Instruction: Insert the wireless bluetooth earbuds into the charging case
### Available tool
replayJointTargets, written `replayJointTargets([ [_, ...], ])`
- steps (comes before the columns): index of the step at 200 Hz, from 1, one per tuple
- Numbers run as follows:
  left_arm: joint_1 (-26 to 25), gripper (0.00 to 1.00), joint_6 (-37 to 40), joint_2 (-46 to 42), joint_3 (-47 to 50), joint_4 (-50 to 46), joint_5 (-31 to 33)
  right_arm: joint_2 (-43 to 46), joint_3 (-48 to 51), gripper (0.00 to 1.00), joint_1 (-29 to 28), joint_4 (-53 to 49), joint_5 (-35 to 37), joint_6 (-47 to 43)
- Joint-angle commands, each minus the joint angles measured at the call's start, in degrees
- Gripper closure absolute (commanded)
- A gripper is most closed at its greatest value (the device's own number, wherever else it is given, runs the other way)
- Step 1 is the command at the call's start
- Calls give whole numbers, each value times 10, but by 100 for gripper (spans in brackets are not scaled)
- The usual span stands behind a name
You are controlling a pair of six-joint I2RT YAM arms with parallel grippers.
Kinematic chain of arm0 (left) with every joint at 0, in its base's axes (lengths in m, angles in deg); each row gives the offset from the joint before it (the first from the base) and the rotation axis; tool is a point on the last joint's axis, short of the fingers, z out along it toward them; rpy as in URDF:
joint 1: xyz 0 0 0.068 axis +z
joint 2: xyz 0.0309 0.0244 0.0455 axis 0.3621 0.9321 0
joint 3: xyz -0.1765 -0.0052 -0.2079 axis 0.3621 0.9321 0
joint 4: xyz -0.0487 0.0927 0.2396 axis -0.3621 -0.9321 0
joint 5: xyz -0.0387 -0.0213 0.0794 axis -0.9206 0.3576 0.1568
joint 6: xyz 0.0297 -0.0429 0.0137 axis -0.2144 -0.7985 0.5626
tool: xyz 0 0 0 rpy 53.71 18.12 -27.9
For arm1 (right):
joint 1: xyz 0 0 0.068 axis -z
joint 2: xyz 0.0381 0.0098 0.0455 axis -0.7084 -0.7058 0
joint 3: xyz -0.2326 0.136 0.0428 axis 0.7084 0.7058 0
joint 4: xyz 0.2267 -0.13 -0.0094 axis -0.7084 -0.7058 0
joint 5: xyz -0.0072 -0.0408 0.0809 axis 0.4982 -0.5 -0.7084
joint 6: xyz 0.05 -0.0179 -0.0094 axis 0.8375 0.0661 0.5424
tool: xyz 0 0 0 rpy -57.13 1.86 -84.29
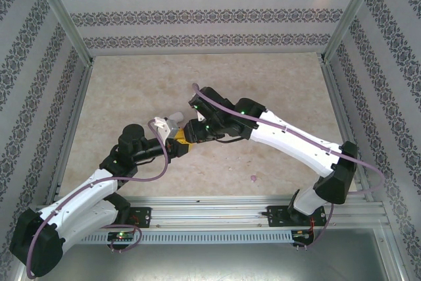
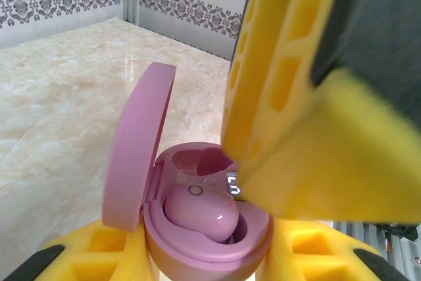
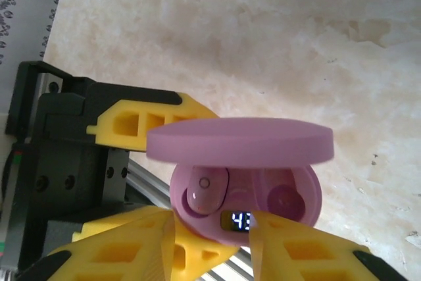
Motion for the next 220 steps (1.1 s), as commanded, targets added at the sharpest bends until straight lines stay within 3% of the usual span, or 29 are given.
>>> replayJointTargets([
  [1, -5, 97, -10, -2, -17, 20, 10, 29, 6, 65, -1, -10, 5, 5],
  [72, -5, 97, -33, 18, -28, 5, 29, 127, 131, 65, 51, -8, -5, 57],
  [110, -5, 97, -47, 39, -26, 23, 26, 205, 287, 65, 103, -40, 14, 101],
  [150, -5, 97, -46, 54, -28, 25, 16, 265, 467, 64, 135, -5, 2, 142],
  [176, -5, 97, -46, 60, -26, 25, 11, 273, 534, 64, 147, 22, -2, 138],
  [220, -5, 97, -43, 59, -24, 25, 11, 235, 561, 64, 184, 31, 4, 95],
])
